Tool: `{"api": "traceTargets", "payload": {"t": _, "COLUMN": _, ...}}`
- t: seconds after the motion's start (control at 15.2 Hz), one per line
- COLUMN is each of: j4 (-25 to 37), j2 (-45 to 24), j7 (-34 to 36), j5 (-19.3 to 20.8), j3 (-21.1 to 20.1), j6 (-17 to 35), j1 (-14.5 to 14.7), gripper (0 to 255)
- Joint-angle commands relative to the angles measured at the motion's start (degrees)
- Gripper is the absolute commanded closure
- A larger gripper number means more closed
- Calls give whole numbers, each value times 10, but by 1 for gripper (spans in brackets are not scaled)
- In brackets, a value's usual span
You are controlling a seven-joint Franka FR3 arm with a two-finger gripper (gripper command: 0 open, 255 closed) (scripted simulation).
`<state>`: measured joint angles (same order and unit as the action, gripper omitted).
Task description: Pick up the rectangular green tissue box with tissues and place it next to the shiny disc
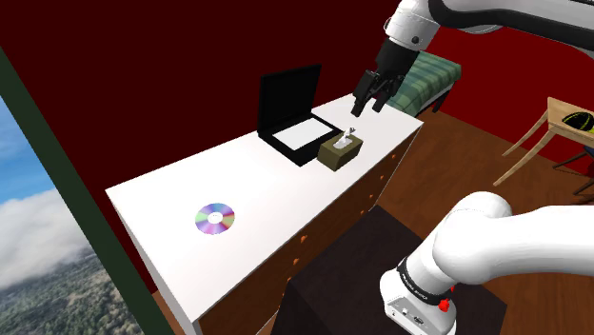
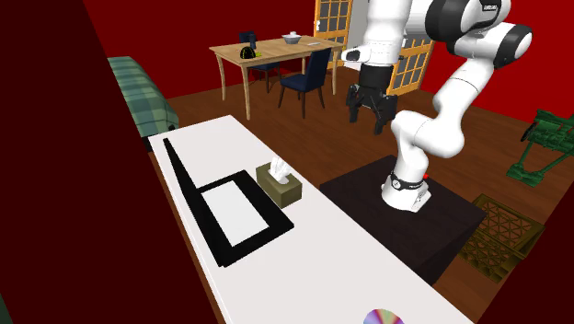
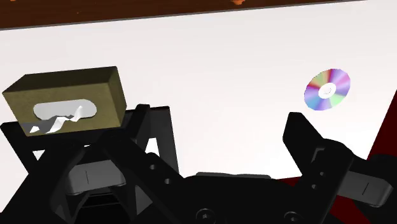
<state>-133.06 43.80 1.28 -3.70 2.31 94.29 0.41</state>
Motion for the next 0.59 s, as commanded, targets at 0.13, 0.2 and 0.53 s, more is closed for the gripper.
{"api": "traceTargets", "payload": {"t": 0.13, "j4": -19, "j2": -11, "j7": -7, "j5": 0, "j3": 19, "j6": 36, "j1": -10, "gripper": 0}}
{"api": "traceTargets", "payload": {"t": 0.2, "j4": -27, "j2": -17, "j7": -11, "j5": -1, "j3": 29, "j6": 55, "j1": -15, "gripper": 0}}
{"api": "traceTargets", "payload": {"t": 0.53, "j4": -61, "j2": -60, "j7": -34, "j5": -9, "j3": 79, "j6": 146, "j1": -36, "gripper": 0}}
